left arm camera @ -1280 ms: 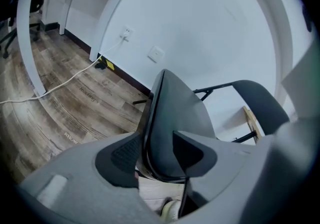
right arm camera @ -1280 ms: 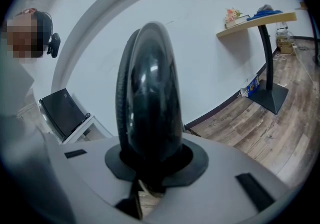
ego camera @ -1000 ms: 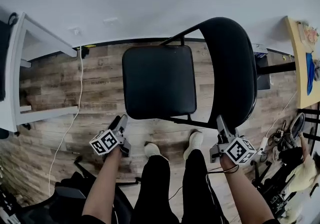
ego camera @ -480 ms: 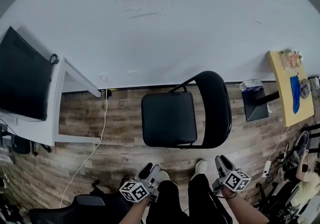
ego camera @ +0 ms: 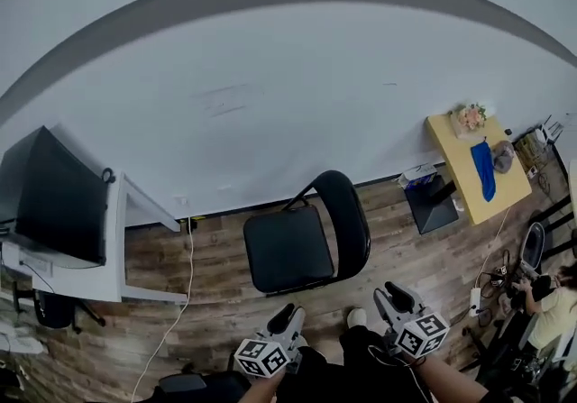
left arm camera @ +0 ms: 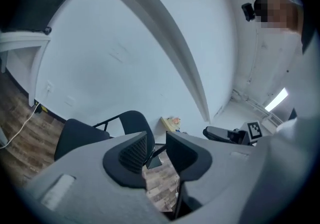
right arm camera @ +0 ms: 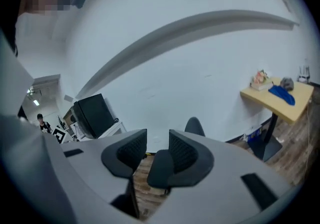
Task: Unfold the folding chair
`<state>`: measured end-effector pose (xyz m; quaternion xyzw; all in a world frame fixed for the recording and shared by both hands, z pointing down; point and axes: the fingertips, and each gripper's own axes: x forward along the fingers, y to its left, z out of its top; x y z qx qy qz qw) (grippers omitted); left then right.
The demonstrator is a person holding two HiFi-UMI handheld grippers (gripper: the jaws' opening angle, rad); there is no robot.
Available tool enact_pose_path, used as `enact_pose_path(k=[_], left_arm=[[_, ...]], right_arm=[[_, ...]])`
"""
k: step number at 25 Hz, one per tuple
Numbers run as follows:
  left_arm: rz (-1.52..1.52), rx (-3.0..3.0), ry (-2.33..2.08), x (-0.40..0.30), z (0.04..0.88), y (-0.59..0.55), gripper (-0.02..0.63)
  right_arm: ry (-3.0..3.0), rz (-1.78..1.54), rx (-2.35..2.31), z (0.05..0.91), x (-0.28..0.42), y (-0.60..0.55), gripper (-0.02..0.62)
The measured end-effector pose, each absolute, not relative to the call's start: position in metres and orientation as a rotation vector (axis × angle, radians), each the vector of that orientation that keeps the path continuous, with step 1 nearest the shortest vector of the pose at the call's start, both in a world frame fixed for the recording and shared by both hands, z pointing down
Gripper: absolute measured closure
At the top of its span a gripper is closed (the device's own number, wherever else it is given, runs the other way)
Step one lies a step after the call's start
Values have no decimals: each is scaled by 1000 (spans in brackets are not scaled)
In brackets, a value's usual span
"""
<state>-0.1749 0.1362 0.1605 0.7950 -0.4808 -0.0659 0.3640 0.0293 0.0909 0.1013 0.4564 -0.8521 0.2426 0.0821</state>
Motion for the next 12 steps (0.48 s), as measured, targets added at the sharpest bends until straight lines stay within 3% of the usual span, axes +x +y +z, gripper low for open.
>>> enact_pose_path(k=[5, 12], left_arm=[[-241, 2104, -1349, -157, 87, 110, 582], [-293, 2180, -1561, -108, 20, 93, 591]], right_arm=[[-2668, 638, 1378, 36, 77, 75, 462], [-2741, 507, 1404, -8, 148, 29, 465]])
